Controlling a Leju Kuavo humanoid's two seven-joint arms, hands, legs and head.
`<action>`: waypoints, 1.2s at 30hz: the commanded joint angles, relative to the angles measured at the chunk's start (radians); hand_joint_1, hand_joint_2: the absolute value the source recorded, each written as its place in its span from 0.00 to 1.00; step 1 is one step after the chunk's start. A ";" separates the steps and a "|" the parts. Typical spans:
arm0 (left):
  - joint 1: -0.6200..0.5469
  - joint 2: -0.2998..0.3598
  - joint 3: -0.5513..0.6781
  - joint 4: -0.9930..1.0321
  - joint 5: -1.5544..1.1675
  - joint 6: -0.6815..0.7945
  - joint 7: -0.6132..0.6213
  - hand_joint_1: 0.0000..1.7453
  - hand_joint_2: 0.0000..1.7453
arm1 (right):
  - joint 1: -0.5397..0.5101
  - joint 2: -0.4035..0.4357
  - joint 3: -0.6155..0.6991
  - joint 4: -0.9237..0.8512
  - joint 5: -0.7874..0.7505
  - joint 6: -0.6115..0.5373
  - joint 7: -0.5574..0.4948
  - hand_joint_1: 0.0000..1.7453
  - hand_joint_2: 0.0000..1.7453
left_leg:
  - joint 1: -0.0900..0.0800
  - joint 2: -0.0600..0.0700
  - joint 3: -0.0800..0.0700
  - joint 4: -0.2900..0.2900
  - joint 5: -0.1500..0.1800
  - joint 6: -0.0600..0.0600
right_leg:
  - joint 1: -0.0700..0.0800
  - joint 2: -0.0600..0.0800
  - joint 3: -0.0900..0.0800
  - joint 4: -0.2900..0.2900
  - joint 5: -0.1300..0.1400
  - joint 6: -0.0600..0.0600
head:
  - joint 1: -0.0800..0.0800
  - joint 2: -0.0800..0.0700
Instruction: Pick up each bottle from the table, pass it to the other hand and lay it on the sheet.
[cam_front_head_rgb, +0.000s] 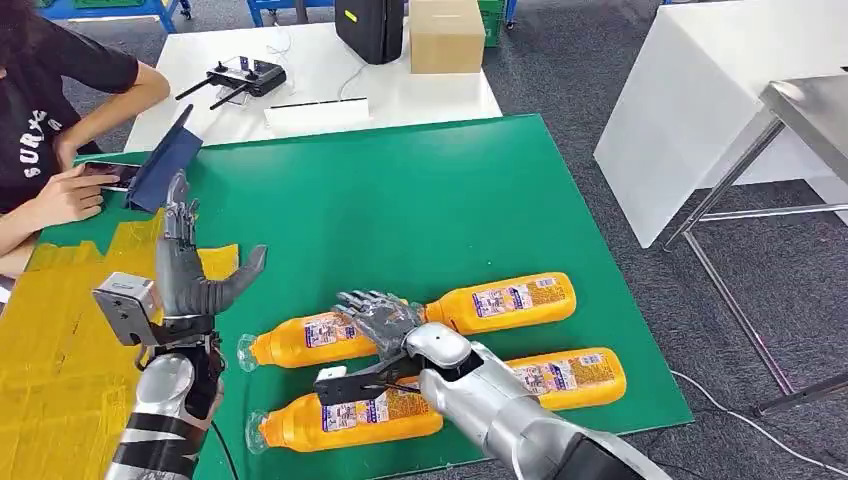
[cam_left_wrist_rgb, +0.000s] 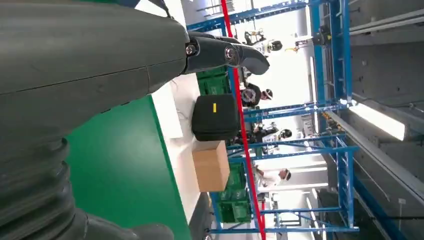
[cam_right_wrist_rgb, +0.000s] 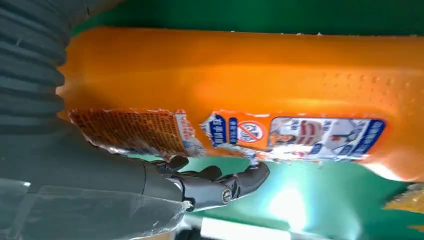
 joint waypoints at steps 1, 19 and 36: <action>-0.038 -0.003 -0.047 0.021 0.010 -0.006 -0.004 0.00 1.00 | -0.072 -0.006 -0.034 0.118 -0.024 0.036 0.042 0.49 1.00 | 0.001 -0.005 0.001 0.001 -0.001 -0.001 | 0.001 -0.001 0.002 0.000 -0.001 0.000 | 0.000 0.000; 0.034 0.004 -0.087 -0.114 -0.002 -0.003 -0.022 0.00 1.00 | -0.076 -0.016 0.036 0.162 0.078 0.002 0.190 0.58 1.00 | 0.001 -0.004 0.002 0.000 0.000 -0.001 | 0.001 0.000 0.004 -0.001 -0.001 0.000 | 0.000 0.000; 0.080 0.001 -0.073 -0.156 -0.006 0.002 -0.017 0.00 1.00 | -0.004 -0.034 -0.095 0.058 0.089 -0.388 0.175 1.00 1.00 | 0.001 -0.004 0.003 0.000 -0.001 -0.001 | 0.001 -0.001 0.004 -0.001 -0.001 0.000 | 0.000 0.000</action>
